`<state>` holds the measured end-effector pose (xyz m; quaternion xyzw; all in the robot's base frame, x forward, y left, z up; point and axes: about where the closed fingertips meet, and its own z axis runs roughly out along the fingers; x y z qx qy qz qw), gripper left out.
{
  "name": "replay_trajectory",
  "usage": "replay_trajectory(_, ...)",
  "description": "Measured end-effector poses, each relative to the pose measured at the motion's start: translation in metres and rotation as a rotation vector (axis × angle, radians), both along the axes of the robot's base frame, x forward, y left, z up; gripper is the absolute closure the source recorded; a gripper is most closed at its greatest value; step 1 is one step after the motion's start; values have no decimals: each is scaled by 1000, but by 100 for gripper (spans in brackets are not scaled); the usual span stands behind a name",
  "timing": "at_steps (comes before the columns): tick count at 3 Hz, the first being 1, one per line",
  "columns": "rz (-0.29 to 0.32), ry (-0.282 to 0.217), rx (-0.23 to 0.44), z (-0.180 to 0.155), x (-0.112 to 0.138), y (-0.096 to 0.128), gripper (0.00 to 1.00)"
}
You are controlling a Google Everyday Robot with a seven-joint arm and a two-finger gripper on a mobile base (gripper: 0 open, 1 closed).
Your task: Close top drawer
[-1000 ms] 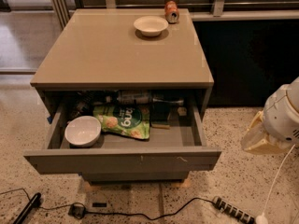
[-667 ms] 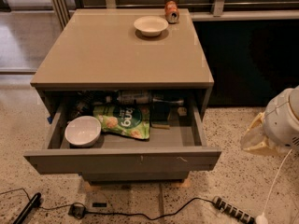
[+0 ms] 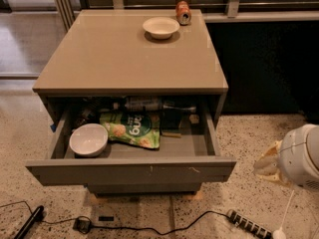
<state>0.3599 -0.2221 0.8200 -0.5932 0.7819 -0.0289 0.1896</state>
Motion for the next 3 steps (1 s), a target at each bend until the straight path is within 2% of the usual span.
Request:
replay_trajectory(2, 32, 104, 24, -44, -40, 0, 100)
replay_trajectory(3, 32, 104, 24, -44, -40, 0, 100)
